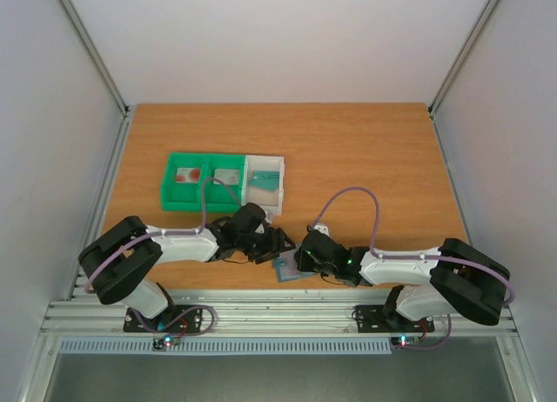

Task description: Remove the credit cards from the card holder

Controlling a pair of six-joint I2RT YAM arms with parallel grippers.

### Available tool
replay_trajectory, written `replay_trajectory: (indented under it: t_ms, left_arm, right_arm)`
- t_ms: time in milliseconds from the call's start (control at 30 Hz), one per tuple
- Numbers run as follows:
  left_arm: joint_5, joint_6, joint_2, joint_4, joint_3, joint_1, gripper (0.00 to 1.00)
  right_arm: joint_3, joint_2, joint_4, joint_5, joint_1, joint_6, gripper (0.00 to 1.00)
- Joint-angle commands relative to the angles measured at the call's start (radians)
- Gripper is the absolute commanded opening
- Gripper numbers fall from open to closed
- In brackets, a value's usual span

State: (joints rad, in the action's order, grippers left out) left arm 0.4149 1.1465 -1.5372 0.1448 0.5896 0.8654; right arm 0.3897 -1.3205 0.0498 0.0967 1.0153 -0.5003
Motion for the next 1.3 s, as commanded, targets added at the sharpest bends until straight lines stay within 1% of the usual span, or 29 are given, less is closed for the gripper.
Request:
replay_trajectory:
  t_ms: [0, 67, 167, 267, 433, 567, 833, 1067, 1267]
  left_arm:
    - [-0.038, 0.011, -0.032, -0.043, 0.025, 0.015, 0.68]
    - [-0.046, 0.001, -0.028, -0.062, 0.033, 0.017, 0.68]
    - [-0.03, 0.011, -0.029, -0.007, 0.023, 0.017, 0.68]
    - [-0.014, 0.024, -0.041, 0.01, 0.027, 0.019, 0.68]
    - [0.037, 0.1, -0.089, 0.176, 0.004, 0.031, 0.68]
    - [0.064, 0.14, -0.111, 0.254, 0.002, 0.038, 0.67]
    - [0.081, 0.162, -0.092, 0.3, -0.004, 0.04, 0.67]
    - [0.09, 0.195, -0.084, 0.365, -0.018, 0.042, 0.67]
    - [0.085, 0.2, -0.08, 0.374, -0.028, 0.044, 0.67]
  right_arm:
    - [-0.031, -0.044, -0.061, -0.003, -0.001, -0.009, 0.15]
    - [-0.031, -0.044, -0.061, -0.003, -0.002, -0.007, 0.15]
    - [-0.029, -0.048, -0.058, -0.003, -0.001, -0.007, 0.15]
    - [-0.029, -0.05, -0.057, -0.003, -0.001, -0.007, 0.15]
    - [-0.034, -0.053, -0.053, -0.002, -0.001, -0.01, 0.16]
    - [-0.036, -0.052, -0.053, -0.003, -0.001, -0.012, 0.16]
    - [-0.043, -0.04, -0.053, 0.003, -0.001, -0.015, 0.16]
    - [-0.061, -0.013, -0.02, 0.009, -0.001, -0.02, 0.19]
    - [-0.064, -0.013, -0.02, 0.012, -0.001, -0.022, 0.19]
